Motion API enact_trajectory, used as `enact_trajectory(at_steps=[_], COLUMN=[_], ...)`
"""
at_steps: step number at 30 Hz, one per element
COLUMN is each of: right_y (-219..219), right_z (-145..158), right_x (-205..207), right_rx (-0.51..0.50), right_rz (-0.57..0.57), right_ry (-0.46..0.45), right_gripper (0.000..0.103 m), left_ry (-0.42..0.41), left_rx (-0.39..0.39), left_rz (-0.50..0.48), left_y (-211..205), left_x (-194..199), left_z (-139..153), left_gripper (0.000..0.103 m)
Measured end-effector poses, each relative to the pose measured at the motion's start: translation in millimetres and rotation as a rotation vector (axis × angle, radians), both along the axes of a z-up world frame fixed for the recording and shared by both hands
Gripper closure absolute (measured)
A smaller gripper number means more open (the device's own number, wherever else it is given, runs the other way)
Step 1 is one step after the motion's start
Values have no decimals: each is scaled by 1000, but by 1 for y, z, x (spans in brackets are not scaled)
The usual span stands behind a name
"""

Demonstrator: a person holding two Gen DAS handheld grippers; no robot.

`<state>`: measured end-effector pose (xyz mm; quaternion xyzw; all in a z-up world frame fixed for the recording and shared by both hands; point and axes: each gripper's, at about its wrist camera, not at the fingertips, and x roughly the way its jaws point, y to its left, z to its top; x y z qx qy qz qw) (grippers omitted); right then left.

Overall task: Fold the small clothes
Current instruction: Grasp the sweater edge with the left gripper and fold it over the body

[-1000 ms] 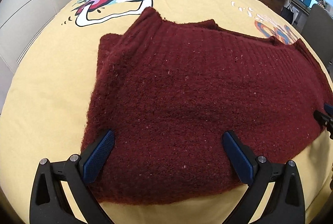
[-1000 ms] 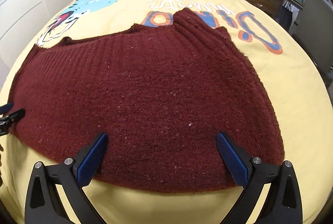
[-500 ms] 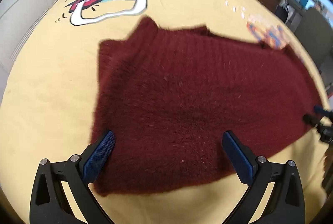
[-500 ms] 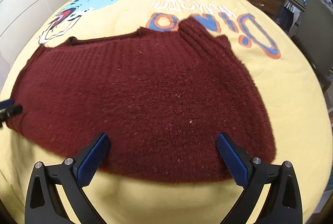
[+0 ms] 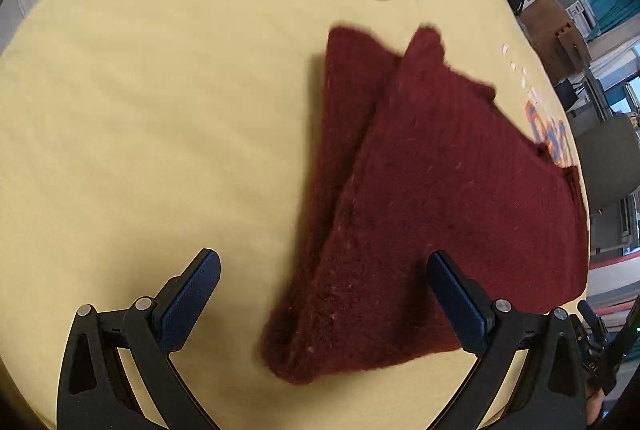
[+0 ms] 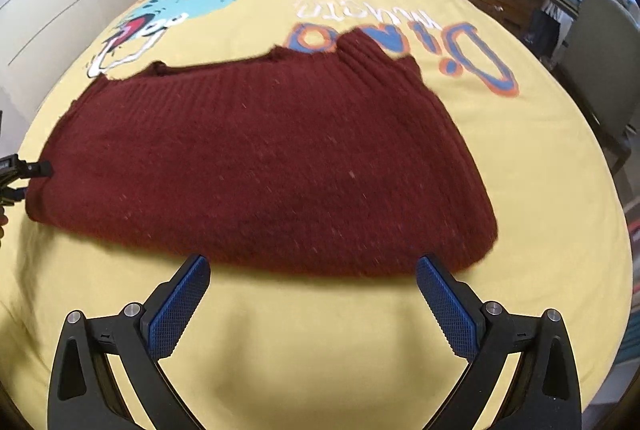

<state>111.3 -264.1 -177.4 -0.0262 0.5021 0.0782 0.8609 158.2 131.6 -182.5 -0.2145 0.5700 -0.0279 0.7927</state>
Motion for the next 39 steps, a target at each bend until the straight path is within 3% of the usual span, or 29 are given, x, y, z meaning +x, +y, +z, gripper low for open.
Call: enact_trajectory(at_steps=[6, 8, 9, 10, 12, 13, 14, 19, 25, 33, 39], right_y=[-12, -16, -19, -20, -23, -24, -25, -30, -47, -87, -125], right_z=[-6, -6, -6, -6, -5, -5, -4, 2, 18, 41, 53], right_x=[-4, -5, -5, -6, -7, -7, -7, -8, -4, 1, -1], right_rx=[-14, -15, -15, -14, -8, -5, -3, 12, 43, 89, 122], right_rz=[-28, -38, -42, -46, -55, -58, -59, -66, -113, -168, -203], right_ry=[21, 24, 23, 22, 21, 20, 20, 14, 3, -48, -83], right_gripper=[0, 0, 0, 0, 0, 0, 0, 0, 0, 0, 0], left_ry=[-11, -6, -9, -16, -20, -17, -14, -18, -66, -129, -127], left_rx=[0, 20, 27, 26, -7, -37, -86, -66, -61, -25, 7], left_rz=[-28, -83, -113, -135, -148, -150, -147, -132, -165, -296, -392], left_y=[-16, -27, -32, -36, -40, -39, -38, -46, -77, -184, -283], left_x=[7, 10, 11, 11, 13, 14, 15, 14, 19, 50, 73], left_z=[-13, -13, -13, -12, -8, -7, -5, 19, 77, 136, 139], left_gripper=[1, 4, 11, 31, 51, 67, 70, 73, 74, 74, 75])
